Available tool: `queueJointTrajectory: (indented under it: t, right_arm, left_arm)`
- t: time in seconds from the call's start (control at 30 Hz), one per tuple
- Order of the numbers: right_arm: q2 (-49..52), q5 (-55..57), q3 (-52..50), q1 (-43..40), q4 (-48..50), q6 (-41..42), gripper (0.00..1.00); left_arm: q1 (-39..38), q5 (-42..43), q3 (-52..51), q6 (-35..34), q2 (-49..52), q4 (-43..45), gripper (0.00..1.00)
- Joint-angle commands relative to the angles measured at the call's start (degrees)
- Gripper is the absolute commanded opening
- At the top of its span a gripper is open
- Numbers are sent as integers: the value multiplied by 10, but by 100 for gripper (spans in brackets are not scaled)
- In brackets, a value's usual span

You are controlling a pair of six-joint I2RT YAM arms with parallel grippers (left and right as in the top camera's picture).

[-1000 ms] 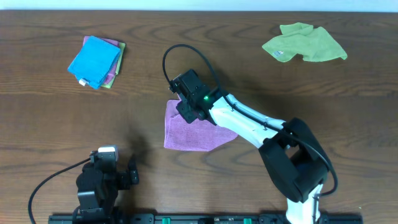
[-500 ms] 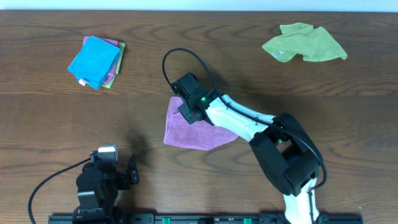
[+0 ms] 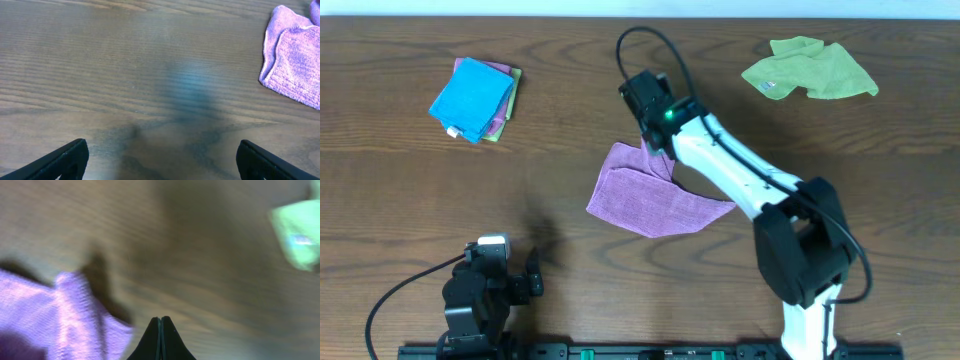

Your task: Fold the cloth

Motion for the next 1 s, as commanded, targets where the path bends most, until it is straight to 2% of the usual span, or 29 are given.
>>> queueJointTrajectory:
  t: [0.0,0.03,0.07,0.13,0.17,0.23,0.37,0.53,0.67,0.97]
  right_arm:
    - [-30,99,30,-21,-32,58,1]
    - [-30,77,32,-25,-37,58,1]
    - [-30,35,32,-29,-40,56,11]
    - [-30,-65,32,-33,-44,39,44]
    - [-28,-113,30,-33,-40,29,55]
    - [-25,-177,24,-32,-23,16,63]
    - [-8,-234,5,-25,14,-8,63]
    - [16,-270,-1,-8,31,-31,55]
    - [41,-271,-1,7,45,-33,50]
    - [82,-228,-1,17,54,-32,47]
  left_arm:
    - [-2,-4,-6,-4,-3,-9,96]
    - [-2,-4,-6,-4,-3,-9,96]
    - [-2,-4,-6,-4,-3,-9,96]
    - [-2,-4,-6,-4,-3,-9,95]
    - [-2,-4,-6,-4,-3,-9,95]
    - [-2,-4,-6,-4,-3,-9,95]
    - [-2,-4,-6,-4,-3,-9,95]
    - [-2,-4,-6,-4,-3,-9,95]
    - [-2,-4,-6,-4,-3,-9,95]
    - [-2,-4,-6,-4,-3,-9,95]
